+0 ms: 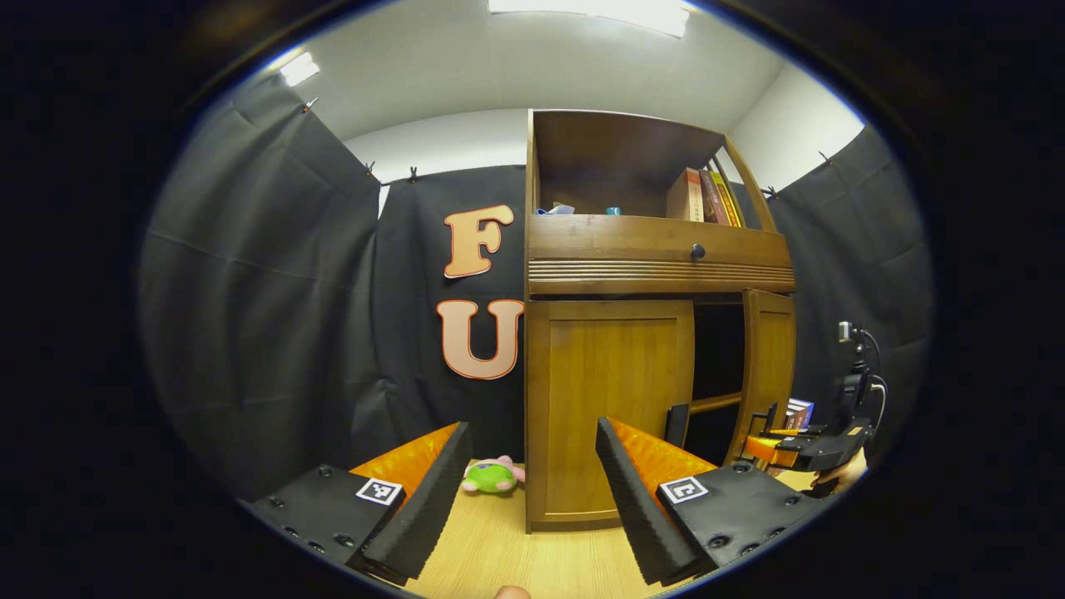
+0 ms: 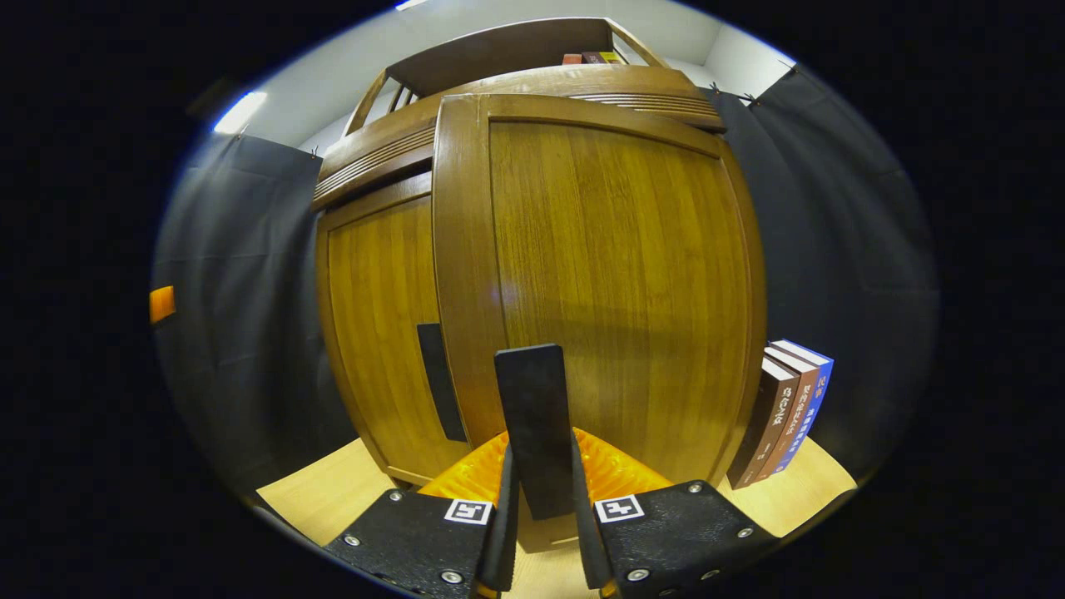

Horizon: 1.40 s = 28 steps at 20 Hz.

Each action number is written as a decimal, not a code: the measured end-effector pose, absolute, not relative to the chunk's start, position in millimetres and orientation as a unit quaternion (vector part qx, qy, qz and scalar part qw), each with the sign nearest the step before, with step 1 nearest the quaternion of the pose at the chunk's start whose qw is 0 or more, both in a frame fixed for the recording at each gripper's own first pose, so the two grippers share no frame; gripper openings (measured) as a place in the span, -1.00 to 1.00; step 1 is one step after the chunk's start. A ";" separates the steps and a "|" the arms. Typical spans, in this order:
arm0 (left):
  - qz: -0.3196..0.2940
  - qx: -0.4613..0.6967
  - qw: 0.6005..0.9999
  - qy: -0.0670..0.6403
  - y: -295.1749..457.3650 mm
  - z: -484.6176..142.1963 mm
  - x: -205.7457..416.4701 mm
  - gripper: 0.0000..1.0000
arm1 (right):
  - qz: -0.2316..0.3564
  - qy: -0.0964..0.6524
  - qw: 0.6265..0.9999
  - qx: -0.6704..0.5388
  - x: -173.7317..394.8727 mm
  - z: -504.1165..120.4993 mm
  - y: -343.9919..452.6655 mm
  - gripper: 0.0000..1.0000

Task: Open the right door of the double-door shoe cabinet with the right hand, and open the left door with the left hand.

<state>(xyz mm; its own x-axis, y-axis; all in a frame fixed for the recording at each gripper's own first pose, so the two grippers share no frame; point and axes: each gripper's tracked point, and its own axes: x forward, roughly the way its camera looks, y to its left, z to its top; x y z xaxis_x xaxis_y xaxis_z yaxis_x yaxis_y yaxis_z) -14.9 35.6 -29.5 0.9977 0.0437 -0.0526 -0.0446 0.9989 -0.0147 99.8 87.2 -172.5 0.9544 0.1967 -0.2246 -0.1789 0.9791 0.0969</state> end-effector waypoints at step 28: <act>-0.025 -0.010 0.999 0.033 -25.0 -29.5 -12.4 0.93 | -0.027 0.114 0.993 -0.007 -2.4 -145.5 -77.1 -0.77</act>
